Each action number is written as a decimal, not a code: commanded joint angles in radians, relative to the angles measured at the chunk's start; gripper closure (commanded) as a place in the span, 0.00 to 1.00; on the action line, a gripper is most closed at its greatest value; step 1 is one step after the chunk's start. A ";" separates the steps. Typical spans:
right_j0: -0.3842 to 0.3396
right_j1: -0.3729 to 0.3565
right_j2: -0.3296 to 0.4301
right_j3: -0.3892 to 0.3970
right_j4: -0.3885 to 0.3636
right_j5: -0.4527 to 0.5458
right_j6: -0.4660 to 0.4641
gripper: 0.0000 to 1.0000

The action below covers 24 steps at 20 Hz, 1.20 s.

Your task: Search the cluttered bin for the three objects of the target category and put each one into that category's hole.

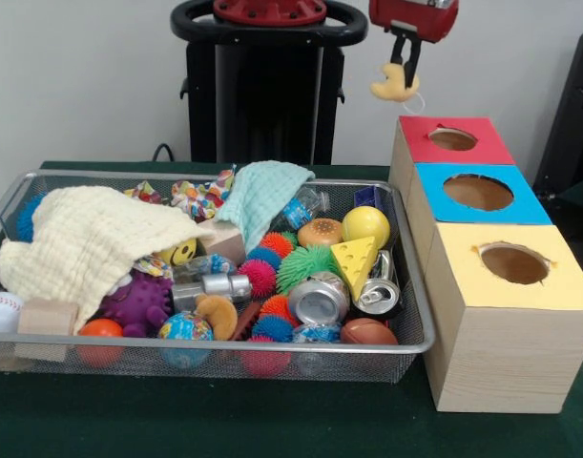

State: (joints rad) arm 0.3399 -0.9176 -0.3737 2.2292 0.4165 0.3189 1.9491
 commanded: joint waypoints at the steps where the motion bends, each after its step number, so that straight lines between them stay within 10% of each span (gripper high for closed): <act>1: 0.074 0.034 0.002 0.045 0.087 -0.066 0.370 1.00; 24: -0.001 0.220 0.164 -0.078 0.139 -0.234 0.405 1.00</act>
State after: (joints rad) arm 0.3476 -0.7871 -0.3107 2.2395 0.4968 0.1264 2.1099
